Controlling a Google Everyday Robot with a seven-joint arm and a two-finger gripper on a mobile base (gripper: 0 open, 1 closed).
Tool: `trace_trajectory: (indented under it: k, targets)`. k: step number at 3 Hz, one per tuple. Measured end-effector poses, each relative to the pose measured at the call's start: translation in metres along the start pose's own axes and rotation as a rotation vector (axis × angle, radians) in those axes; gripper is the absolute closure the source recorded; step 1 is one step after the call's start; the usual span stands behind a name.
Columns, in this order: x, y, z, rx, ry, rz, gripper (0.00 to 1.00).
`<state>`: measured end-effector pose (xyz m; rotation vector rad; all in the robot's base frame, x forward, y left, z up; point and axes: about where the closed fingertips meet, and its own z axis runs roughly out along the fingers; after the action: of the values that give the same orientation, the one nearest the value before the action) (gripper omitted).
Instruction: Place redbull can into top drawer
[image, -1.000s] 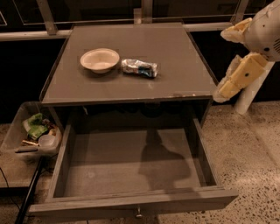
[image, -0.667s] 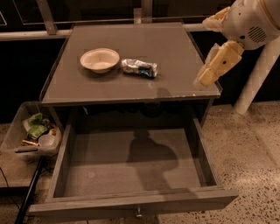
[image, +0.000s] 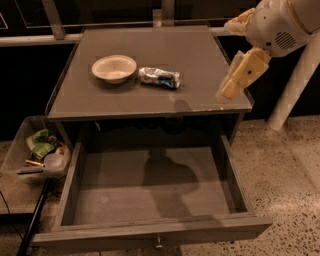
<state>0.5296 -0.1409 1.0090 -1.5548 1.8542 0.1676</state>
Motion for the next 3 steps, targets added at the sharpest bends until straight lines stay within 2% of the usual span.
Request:
trace_trajectory:
  k: [1,3]
  targets:
    - [-0.014,-0.011,0.029,-0.009,-0.027,-0.040,0.00]
    - [-0.025,-0.041,0.089,-0.001,-0.048,-0.053,0.00]
